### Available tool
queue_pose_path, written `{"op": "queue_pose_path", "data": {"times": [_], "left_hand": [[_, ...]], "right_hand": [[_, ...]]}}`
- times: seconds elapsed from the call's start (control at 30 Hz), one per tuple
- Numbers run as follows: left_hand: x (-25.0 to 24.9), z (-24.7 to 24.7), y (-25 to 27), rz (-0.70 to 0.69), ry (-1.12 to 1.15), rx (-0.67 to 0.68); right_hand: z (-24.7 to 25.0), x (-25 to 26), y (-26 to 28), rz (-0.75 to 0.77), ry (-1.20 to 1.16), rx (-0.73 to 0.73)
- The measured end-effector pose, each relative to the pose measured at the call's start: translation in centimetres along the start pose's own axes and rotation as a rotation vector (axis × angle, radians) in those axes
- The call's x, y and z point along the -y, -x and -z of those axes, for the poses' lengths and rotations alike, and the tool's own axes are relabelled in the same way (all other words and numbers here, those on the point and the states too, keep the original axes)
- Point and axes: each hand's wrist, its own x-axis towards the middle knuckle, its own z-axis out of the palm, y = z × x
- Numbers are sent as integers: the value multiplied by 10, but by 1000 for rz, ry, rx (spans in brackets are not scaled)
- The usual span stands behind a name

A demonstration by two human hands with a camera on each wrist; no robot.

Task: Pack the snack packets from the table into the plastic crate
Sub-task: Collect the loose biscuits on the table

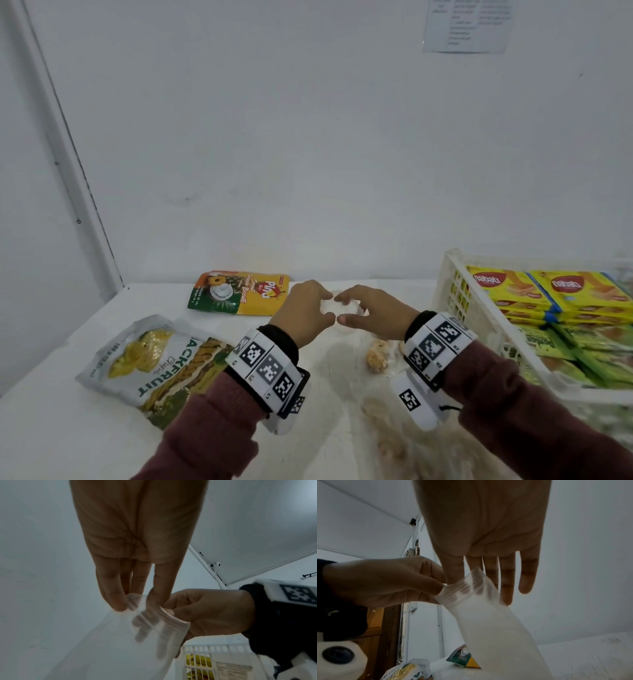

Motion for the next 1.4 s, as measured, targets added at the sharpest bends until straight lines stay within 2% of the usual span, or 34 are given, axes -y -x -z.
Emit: {"op": "queue_pose_path", "data": {"times": [0.17,0.33,0.4,0.47,0.5,0.57,0.63,0.7,0.83,1.07,1.17,1.23,1.33,1.4], "left_hand": [[-1,4,-3,20,-2,-29],[-8,4,-7,15,-27,-29],[-9,6,-8,21,-31,-29],[-9,7,-10,31,-27,-29],[-9,6,-11,37,-25,-28],[-11,6,-11,46,-26,-31],[-13,4,-13,46,-26,-29],[-15,2,-14,44,-18,-26],[-17,-2,-16,53,-1,-8],[-11,-2,-14,85,-2,1],[-5,1,-15,105,-12,-3],[-3,3,-16,114,-9,-12],[-1,3,-19,119,9,-25],[-1,3,-20,121,31,-32]], "right_hand": [[9,-4,-1,36,-60,-2],[11,-8,-9,47,-224,-171],[13,-13,-11,-57,-405,-261],[14,-23,-13,-209,-452,-293],[13,-28,-14,-270,-364,-257],[8,-33,-16,-342,-18,-46],[-2,-35,-17,-341,230,201],[-13,-37,-18,-332,357,345],[-25,-40,-19,-309,472,375],[-19,-38,-20,-263,434,352],[-1,-35,-19,-288,410,274],[17,-34,-18,-312,379,149],[45,-27,-13,-294,211,-200],[52,-18,-10,-122,30,-455]]}}
